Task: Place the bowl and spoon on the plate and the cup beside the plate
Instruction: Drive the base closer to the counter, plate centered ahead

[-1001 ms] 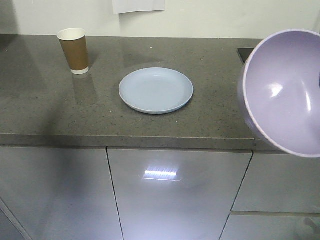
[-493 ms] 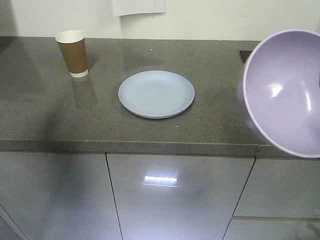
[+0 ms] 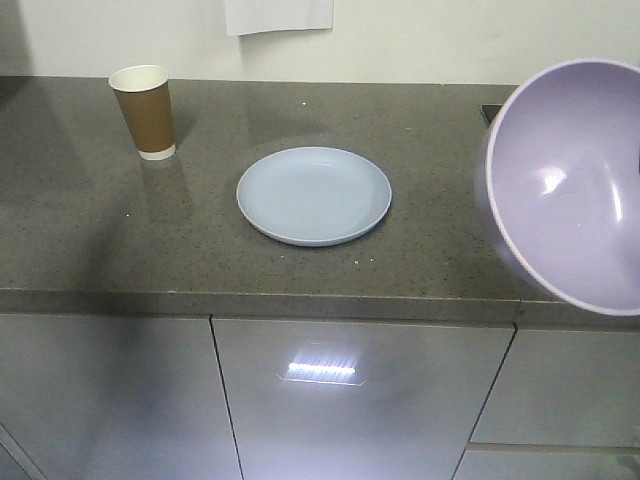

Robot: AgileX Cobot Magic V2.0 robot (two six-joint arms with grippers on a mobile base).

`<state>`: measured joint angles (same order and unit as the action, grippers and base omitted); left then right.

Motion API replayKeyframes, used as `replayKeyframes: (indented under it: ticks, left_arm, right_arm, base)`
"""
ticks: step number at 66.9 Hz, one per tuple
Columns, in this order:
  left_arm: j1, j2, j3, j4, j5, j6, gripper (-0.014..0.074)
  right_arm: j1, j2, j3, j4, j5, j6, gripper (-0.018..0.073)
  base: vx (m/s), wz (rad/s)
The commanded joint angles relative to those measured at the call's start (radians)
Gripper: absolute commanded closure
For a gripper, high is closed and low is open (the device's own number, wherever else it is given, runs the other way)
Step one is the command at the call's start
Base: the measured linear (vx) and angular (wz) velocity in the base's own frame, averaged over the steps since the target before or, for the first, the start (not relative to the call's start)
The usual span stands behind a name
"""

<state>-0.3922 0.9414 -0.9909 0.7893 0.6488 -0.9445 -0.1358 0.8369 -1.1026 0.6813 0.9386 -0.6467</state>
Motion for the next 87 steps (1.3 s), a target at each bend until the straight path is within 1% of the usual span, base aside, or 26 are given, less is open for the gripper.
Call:
replayKeyframes:
  ticks: [1, 87]
  left_arm:
    - [-0.004, -0.011, -0.022, 0.028, -0.046, 0.002, 0.0603]
    - [-0.004, -0.011, -0.022, 0.028, -0.046, 0.002, 0.0603]
  right_arm:
    - [-0.004, -0.004, -0.025, 0.037, -0.06, -0.006, 0.0564]
    - [-0.004, -0.004, -0.025, 0.037, -0.06, -0.006, 0.0564]
  base:
    - [0.05, 0.0]
    - [0.06, 0.01]
